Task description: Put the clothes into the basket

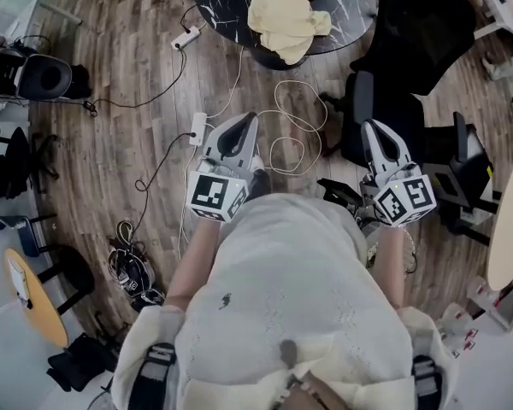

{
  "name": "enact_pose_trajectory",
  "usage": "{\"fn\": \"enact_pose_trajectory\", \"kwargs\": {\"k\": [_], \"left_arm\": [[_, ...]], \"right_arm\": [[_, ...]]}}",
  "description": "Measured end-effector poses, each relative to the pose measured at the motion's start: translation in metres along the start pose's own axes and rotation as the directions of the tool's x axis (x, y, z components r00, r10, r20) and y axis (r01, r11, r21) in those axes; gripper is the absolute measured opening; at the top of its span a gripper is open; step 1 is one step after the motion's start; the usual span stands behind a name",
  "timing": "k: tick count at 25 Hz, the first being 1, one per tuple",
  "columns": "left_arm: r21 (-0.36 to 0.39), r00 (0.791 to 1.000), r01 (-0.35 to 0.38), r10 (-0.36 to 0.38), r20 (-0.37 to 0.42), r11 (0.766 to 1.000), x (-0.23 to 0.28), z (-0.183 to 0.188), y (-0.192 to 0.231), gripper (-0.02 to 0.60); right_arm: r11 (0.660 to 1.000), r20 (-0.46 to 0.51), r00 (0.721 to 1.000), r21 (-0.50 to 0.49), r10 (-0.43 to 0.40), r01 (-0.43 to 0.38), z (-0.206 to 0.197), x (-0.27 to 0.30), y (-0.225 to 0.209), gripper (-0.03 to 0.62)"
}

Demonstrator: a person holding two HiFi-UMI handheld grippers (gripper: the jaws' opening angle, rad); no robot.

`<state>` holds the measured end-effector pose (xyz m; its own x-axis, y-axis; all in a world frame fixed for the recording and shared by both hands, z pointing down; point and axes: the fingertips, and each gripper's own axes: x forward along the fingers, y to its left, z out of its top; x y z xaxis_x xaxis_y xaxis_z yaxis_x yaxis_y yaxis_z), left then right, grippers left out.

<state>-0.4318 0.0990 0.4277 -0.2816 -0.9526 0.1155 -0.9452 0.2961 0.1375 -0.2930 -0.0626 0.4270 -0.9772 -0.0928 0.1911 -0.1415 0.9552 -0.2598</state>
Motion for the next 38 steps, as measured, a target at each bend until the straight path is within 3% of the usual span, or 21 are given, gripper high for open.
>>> {"fn": "enact_pose_trajectory", "kwargs": {"k": [7, 14, 23, 29, 38], "left_arm": [[-0.004, 0.998, 0.051, -0.052, -0.023, 0.999, 0.026, 0.001, 0.086, 0.023], [0.002, 0.988, 0.147, -0.147, -0.054, 0.989, 0.063, -0.005, 0.131, 0.023], [0.007, 0.969, 0.229, -0.228, -0.091, 0.973, 0.112, -0.012, 0.136, 0.029], [0.003, 0.967, 0.229, -0.227, -0.118, 0.973, 0.144, -0.018, 0.135, 0.048], [0.026, 0.957, 0.240, -0.232, -0.177, 0.971, 0.218, -0.032, 0.120, 0.107]], "right_arm": [[0.998, -0.003, 0.998, -0.011, -0.069, 0.069, 0.007, 0.070, 0.016, 0.008], [0.987, -0.004, 0.987, -0.018, -0.162, 0.162, 0.011, 0.107, 0.022, 0.008], [0.971, -0.003, 0.971, -0.005, -0.241, 0.241, 0.014, 0.111, -0.002, 0.008], [0.970, 0.003, 0.970, -0.001, -0.242, 0.242, 0.021, 0.124, -0.030, 0.008], [0.966, 0.015, 0.966, 0.024, -0.256, 0.256, 0.035, 0.134, -0.105, 0.008]]}}
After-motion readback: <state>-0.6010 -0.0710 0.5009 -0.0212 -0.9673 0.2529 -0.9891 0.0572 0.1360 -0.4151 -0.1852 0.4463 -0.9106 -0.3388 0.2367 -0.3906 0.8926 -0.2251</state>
